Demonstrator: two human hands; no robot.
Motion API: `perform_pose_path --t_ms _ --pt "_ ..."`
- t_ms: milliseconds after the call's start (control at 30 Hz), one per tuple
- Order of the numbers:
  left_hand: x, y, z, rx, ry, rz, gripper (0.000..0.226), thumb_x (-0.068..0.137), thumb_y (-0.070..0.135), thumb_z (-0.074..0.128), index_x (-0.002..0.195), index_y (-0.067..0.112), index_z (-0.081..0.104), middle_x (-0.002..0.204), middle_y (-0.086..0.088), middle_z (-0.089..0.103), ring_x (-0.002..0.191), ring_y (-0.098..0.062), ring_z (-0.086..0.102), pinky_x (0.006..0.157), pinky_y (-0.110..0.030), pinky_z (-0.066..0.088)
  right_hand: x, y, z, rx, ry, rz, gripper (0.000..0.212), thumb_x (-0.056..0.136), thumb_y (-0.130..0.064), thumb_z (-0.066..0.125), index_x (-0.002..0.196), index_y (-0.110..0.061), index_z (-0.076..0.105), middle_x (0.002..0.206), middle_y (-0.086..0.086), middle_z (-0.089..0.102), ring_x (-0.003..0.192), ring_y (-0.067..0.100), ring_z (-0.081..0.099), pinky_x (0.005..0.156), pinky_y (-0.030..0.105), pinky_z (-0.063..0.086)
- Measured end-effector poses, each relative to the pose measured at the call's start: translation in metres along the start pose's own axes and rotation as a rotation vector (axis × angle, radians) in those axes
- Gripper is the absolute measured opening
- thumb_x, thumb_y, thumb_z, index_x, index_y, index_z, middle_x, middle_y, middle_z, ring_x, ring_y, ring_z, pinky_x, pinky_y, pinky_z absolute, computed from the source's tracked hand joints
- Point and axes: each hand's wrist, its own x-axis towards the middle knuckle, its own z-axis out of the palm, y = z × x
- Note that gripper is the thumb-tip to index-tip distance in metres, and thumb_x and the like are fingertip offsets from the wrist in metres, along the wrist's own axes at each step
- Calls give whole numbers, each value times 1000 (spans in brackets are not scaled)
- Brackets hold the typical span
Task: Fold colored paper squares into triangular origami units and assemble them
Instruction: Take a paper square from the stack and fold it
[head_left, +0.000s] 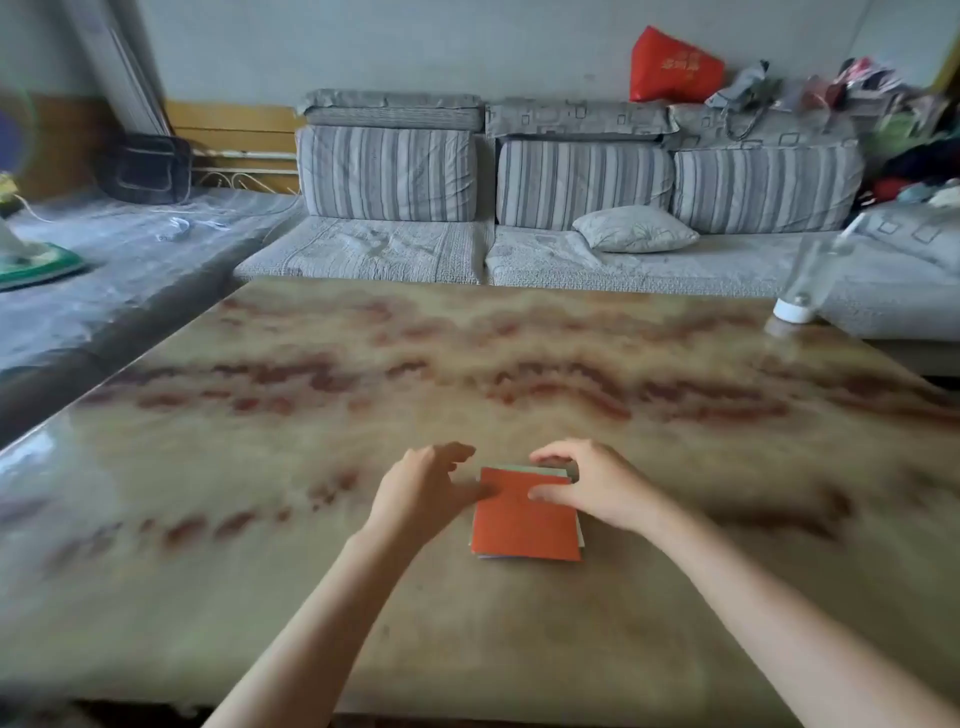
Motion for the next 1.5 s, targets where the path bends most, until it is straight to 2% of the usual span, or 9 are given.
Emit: perform_pose_path --t_ms 300,567,833,967,1133,1267,1367,1433,1500 --pt "-16 -13 30 46 43 80 59 69 52 73 122 29 60 127 13 57 119 -10 46 95 -20 34 -7 16 24 -208 107 -29 63 76 -48 71 131 -25 52 124 -5 48 114 16 32 98 22 25" --pt "-11 -17 34 94 50 140 58 76 51 67 128 30 54 134 13 52 124 -10 41 101 -21 30 -11 26 36 -124 253 -113 58 73 -43 76 126 -25 58 124 -8 52 111 6 27 91 12 18" --pt "-12 -14 36 31 61 149 59 77 43 70 131 26 53 133 9 53 124 -12 42 101 -23 32 -20 25 41 33 614 -177 17 67 -17 82 69 -22 66 81 -13 63 90 9 41 84 7 28" --pt "-10 -12 29 -108 131 169 51 77 36 73 125 24 59 127 7 58 119 -12 48 96 -19 33 -28 9 32 368 523 -95 13 76 -12 76 70 -19 66 65 -6 67 64 1 58 62 14 43" --pt "-7 -10 19 -510 103 28 20 76 33 76 94 35 68 84 8 73 76 -3 67 71 -18 48 -30 -10 29 804 455 52 8 78 -12 73 77 -12 66 60 -2 65 49 4 51 41 18 37" --pt "-6 -11 13 -710 44 -46 7 81 20 73 82 26 70 72 3 72 60 -7 61 57 -21 49 -33 -11 31 766 391 24 13 83 -8 68 93 -16 66 79 3 72 60 8 58 45 24 44" --pt "-6 -10 8 -794 22 -89 7 83 14 69 90 15 71 73 -1 71 58 -4 61 50 -19 50 -33 -8 24 598 357 -142 47 85 10 44 105 -27 64 113 -6 67 94 3 63 80 27 53" --pt "-6 -9 6 -842 6 -93 6 84 13 68 89 13 70 74 -2 70 56 -3 61 48 -19 50 -39 -9 18 406 252 -251 72 70 20 32 102 -34 67 135 -18 51 122 -5 46 102 17 37" --pt "-7 -7 4 -857 -5 -83 4 84 11 68 85 15 69 73 -2 70 54 -4 61 46 -19 49 -44 -8 16 220 120 -321 81 65 23 34 104 -39 67 145 -29 31 134 -10 24 101 3 21"
